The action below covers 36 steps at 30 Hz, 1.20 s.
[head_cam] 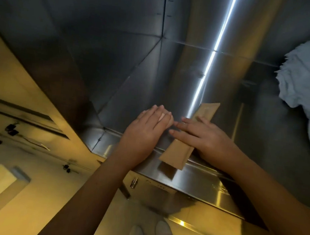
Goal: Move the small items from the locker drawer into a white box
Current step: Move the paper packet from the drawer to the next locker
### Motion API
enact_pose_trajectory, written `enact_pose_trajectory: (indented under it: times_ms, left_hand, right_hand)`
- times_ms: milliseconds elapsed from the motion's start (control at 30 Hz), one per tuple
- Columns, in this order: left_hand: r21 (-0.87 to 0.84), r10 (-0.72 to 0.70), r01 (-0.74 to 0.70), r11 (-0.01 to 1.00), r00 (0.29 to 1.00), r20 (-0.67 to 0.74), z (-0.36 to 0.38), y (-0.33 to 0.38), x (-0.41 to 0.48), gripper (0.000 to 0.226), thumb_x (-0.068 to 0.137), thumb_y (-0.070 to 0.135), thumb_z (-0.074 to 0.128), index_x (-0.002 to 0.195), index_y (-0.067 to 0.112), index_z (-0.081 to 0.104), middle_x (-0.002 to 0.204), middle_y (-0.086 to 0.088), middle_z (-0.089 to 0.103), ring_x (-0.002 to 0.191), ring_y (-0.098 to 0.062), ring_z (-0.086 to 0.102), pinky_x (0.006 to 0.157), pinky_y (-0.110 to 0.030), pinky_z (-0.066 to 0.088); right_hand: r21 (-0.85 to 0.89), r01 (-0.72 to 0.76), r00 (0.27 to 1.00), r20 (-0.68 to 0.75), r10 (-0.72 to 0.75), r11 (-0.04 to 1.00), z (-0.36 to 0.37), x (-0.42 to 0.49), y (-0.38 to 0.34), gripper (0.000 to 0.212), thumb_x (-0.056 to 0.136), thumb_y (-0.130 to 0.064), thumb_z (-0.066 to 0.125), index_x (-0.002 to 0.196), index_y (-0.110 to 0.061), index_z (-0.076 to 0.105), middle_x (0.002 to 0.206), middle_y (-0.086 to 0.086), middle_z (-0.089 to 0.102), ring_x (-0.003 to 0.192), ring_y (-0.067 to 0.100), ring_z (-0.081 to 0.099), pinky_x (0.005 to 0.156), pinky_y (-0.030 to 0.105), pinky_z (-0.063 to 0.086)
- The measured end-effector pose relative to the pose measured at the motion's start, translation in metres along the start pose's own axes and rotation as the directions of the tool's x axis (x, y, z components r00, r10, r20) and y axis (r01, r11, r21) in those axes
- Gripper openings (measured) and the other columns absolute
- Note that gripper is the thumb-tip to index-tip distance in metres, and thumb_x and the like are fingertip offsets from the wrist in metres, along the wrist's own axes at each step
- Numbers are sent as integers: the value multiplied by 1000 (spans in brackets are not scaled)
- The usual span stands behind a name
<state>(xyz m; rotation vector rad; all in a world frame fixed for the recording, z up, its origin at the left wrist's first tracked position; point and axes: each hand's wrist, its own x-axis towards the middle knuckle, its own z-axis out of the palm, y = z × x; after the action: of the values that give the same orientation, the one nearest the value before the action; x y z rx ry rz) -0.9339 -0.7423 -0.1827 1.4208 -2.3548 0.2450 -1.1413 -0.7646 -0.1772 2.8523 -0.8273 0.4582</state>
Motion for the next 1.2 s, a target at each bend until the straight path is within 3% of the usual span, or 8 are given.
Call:
enact_pose_trajectory:
  times_ms: [133, 333, 467, 533, 733, 900, 1033, 1200]
  left_hand:
    - [-24, -58, 59, 998, 998, 41, 4, -9, 6, 42, 82, 8, 57, 123, -3, 55, 125, -26, 55, 117, -40, 51, 97, -49, 38]
    - [-8, -96, 97, 995, 992, 77, 6, -22, 12, 45, 80, 6, 65, 122, -6, 54, 123, -28, 55, 115, -42, 52, 96, -51, 38]
    - [-24, -163, 166, 986, 982, 97, 8, -27, 16, 45, 80, 3, 66, 121, -10, 53, 124, -34, 51, 116, -48, 48, 96, -57, 36]
    - [-34, -193, 198, 980, 976, 105, 8, -28, 17, 45, 82, 3, 65, 123, -10, 51, 126, -34, 48, 120, -49, 44, 99, -57, 35]
    - [26, -259, 258, 966, 961, 97, 11, -27, 17, 50, 83, 8, 66, 128, -4, 49, 134, -29, 44, 125, -44, 41, 99, -55, 33]
    - [17, -281, 283, 959, 941, 190, 12, -30, 16, 53, 98, 23, 39, 146, 10, 21, 153, -15, 13, 142, -27, 7, 113, -39, 6]
    - [3, -312, 319, 948, 925, 215, 11, -30, 14, 52, 99, 23, 32, 147, 15, 14, 155, -11, 4, 142, -23, -2, 112, -41, 0]
    - [-10, -301, 312, 950, 925, 233, 8, -29, 12, 50, 98, 17, 35, 146, 12, 21, 154, -12, 11, 142, -24, 1, 112, -44, 1]
  right_hand:
    - [48, 50, 998, 41, -52, 998, 11, 16, 13, 50, 78, -3, 69, 125, -12, 56, 127, 17, 56, 120, 38, 49, 99, 57, 34]
    - [97, 111, 990, 75, -119, 989, 22, 37, 22, 37, 88, -12, 44, 121, -10, 60, 124, 19, 58, 117, 40, 51, 95, 58, 35]
    - [206, 44, 996, 62, -58, 977, 25, 49, 23, 52, 73, 12, 61, 121, -9, 60, 126, 18, 56, 122, 42, 45, 96, 63, 30]
    - [281, -9, 994, 108, -23, 960, 23, 53, 24, 56, 71, 13, 57, 122, -11, 58, 130, 15, 54, 128, 41, 37, 100, 64, 21]
    - [441, -108, 978, 210, 14, 891, 23, 53, 28, 59, 75, -2, 44, 130, -20, 50, 143, 5, 40, 140, 25, 15, 109, 54, 1]
    - [466, -129, 966, 259, 5, 876, 23, 50, 29, 60, 77, -9, 44, 134, -29, 40, 148, -3, 28, 142, 16, 5, 110, 46, -4]
    - [349, -179, 969, 226, 102, 920, 24, 46, 26, 51, 90, -39, 41, 139, -33, 28, 149, -10, 13, 140, 10, -4, 109, 40, -10]
    - [117, -319, 898, 354, 260, 941, 31, 44, 27, 66, 83, -72, 17, 138, -42, -7, 147, -13, -20, 134, 11, -25, 107, 41, -13]
